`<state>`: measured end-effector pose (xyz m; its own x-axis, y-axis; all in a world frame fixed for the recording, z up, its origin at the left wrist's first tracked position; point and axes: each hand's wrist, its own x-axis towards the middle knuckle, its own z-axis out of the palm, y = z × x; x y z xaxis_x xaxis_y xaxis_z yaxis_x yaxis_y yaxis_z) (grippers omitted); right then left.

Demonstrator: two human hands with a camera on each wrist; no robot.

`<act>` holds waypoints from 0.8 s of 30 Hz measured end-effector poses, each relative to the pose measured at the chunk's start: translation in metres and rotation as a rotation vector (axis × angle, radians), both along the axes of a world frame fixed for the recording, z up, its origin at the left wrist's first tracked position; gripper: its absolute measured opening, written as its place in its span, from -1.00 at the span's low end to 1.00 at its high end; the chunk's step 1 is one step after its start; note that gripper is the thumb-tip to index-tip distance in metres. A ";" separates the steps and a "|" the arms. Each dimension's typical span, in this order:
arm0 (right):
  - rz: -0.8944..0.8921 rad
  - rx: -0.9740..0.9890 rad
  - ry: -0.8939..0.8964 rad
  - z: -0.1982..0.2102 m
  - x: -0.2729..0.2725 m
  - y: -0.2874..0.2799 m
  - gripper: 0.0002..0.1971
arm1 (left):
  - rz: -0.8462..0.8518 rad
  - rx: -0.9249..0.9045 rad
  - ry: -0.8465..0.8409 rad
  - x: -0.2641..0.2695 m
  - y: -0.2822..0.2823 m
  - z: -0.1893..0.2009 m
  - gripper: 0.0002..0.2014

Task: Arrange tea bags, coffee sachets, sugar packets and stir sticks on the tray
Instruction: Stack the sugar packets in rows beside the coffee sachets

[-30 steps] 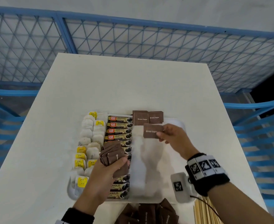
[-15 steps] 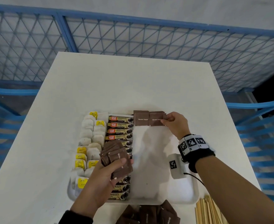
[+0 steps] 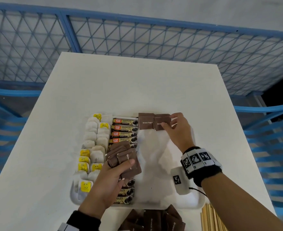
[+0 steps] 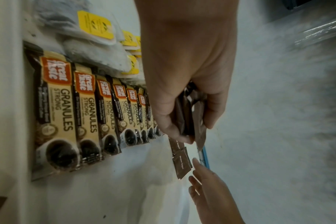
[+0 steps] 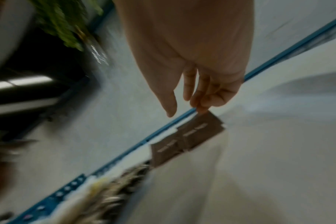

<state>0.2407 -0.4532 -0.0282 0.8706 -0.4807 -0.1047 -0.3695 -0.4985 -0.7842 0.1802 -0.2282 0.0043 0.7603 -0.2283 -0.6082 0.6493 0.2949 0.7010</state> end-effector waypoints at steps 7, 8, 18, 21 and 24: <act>0.501 0.475 0.186 0.040 -0.046 0.048 -0.88 | -0.003 -0.030 -0.056 0.002 -0.003 0.004 -0.74; 0.563 0.536 0.212 0.041 -0.053 0.053 -0.90 | -0.005 -0.041 -0.065 0.002 -0.003 0.005 -0.75; 0.518 0.783 0.221 0.035 -0.069 0.059 -0.93 | 0.021 -0.011 -0.084 -0.001 0.001 0.004 -0.84; 0.436 0.833 0.165 0.037 -0.069 0.059 -0.95 | -0.010 0.007 -0.095 -0.002 0.001 0.005 -0.84; 0.400 0.879 0.123 0.036 -0.070 0.062 -0.92 | -0.026 -0.005 -0.086 -0.003 0.000 0.007 -0.77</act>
<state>0.1708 -0.3915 0.0074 0.9114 0.1411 -0.3865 -0.4048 0.1399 -0.9036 0.1768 -0.2278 0.0114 0.8036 -0.2513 -0.5395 0.5940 0.2829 0.7531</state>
